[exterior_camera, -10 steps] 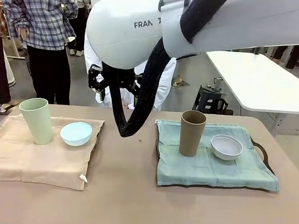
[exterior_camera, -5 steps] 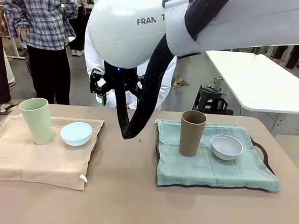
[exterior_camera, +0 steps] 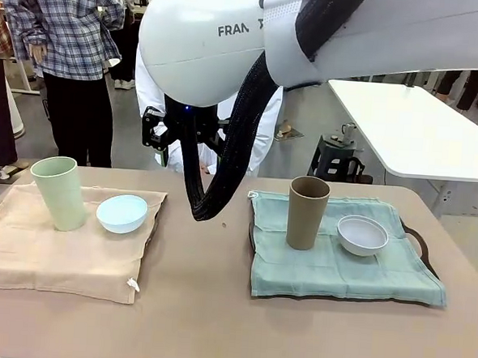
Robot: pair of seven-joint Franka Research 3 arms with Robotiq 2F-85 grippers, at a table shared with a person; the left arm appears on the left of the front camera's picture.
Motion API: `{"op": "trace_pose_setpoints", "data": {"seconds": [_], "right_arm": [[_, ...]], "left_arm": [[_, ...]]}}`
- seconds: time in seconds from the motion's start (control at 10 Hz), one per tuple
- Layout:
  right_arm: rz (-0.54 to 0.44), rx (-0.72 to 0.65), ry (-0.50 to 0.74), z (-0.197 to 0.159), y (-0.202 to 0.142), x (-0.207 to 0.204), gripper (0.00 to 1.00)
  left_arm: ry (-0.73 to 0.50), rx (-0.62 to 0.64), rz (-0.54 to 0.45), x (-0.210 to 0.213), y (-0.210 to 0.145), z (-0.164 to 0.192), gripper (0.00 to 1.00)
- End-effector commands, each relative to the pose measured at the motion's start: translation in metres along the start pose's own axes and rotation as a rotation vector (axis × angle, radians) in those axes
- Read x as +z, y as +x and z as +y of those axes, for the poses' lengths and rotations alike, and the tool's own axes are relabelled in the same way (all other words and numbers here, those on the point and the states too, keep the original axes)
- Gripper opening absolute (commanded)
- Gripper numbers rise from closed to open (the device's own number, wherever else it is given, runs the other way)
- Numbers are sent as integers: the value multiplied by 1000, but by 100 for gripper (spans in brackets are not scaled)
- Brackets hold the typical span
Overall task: Set up a tray with a mat and arrange the tableware.
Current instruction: Place the Picnic Bowl and Reusable plastic cup back onto the Handle tray in front of the human's position.
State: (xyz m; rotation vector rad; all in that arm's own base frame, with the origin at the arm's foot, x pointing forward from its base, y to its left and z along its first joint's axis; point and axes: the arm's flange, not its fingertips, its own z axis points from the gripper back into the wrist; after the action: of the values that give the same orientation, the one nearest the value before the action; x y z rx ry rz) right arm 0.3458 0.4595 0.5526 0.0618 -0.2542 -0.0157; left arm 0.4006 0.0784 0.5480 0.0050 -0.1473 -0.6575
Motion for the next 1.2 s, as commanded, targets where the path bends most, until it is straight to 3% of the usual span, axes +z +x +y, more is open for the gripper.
{"op": "trace_pose_setpoints", "data": {"seconds": [0.0, 1.0, 1.1], "right_arm": [[-14, -17, -6, 1, -1, 0, 100], [0, -2, 0, 0, 0, 0, 100], [14, -78, 37, -39, -1, -3, 100]], "left_arm": [[23, 0, 5, -2, -1, -1, 100], [-1, 1, -1, 0, -1, 1, 100], [-36, 140, 53, -6, 0, 6, 100]]}}
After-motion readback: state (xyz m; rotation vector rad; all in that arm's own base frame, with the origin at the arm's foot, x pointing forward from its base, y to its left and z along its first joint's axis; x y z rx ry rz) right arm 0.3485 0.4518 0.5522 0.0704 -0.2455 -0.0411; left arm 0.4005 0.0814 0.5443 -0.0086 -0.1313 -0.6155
